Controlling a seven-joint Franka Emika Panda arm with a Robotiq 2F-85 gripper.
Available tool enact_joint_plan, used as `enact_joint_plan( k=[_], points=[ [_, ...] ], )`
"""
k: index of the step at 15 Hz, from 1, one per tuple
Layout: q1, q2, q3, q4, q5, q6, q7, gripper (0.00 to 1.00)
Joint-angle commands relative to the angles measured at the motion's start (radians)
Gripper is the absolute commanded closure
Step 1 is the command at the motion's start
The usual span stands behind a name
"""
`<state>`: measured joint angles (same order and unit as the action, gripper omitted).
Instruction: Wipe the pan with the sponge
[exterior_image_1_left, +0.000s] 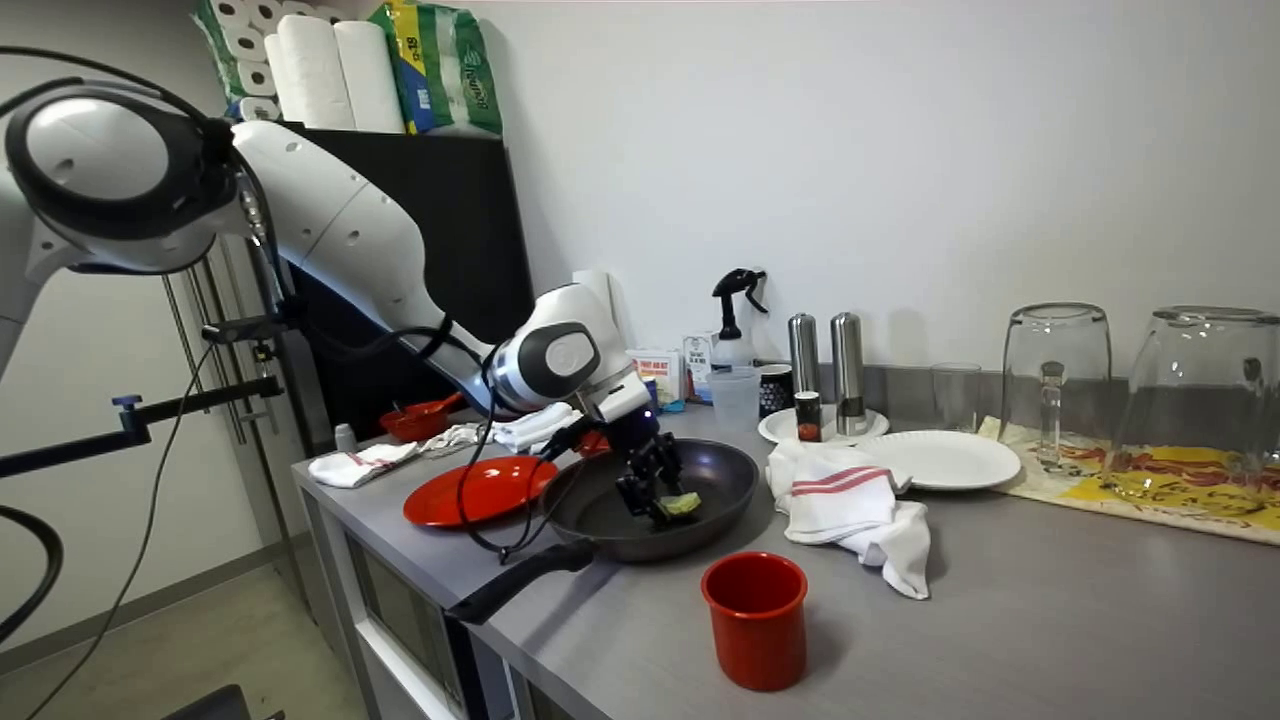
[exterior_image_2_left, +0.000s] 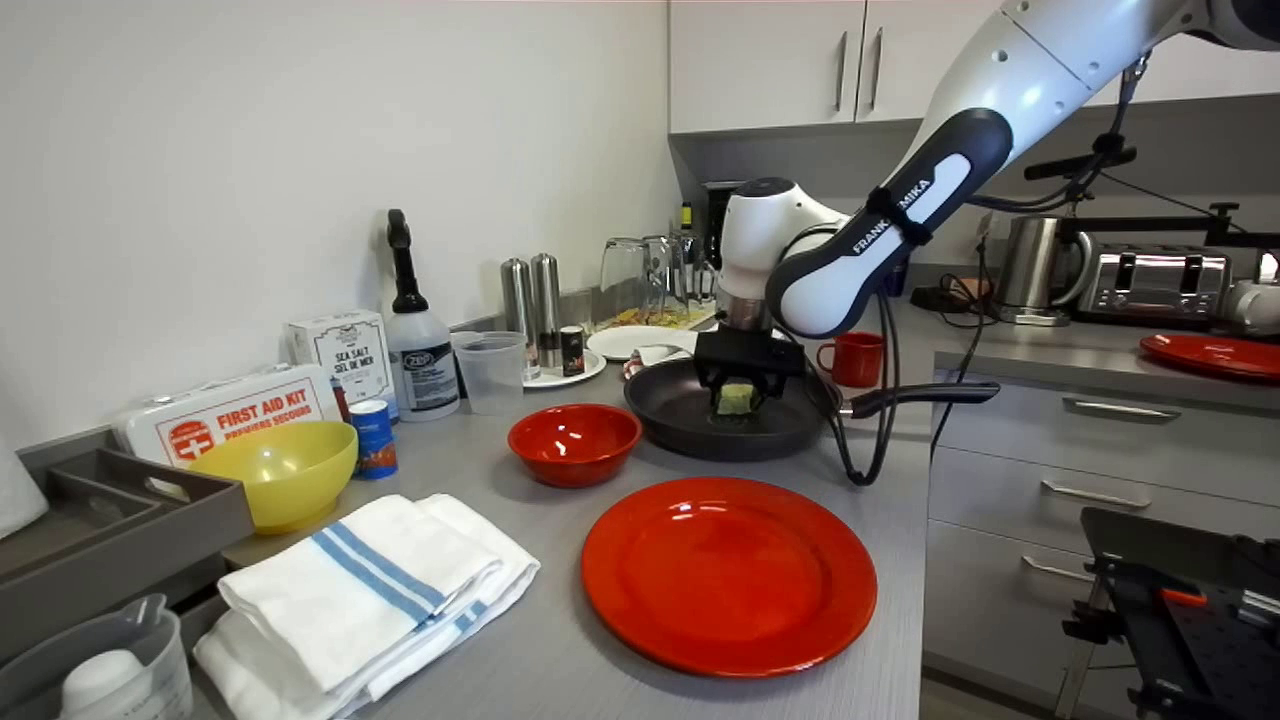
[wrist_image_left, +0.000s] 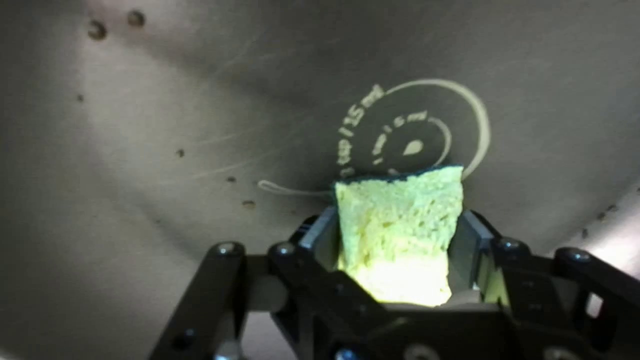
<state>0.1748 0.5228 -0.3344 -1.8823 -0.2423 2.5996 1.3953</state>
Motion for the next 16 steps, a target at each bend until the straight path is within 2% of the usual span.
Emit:
enact_joint_plan(
  k=[1,5,9,16],
  points=[
    [0.012,-0.035,-0.051,-0.099,-0.072,-0.011,0.080,0.72],
    [0.004,-0.054,-0.062,-0.129,-0.112,-0.022,0.115,0.72],
    [-0.011,-0.052,-0.038,-0.126,-0.109,-0.012,0.123,0.72],
    [-0.024,0.025,0.041,0.006,-0.067,0.018,0.106,0.72]
  ],
)
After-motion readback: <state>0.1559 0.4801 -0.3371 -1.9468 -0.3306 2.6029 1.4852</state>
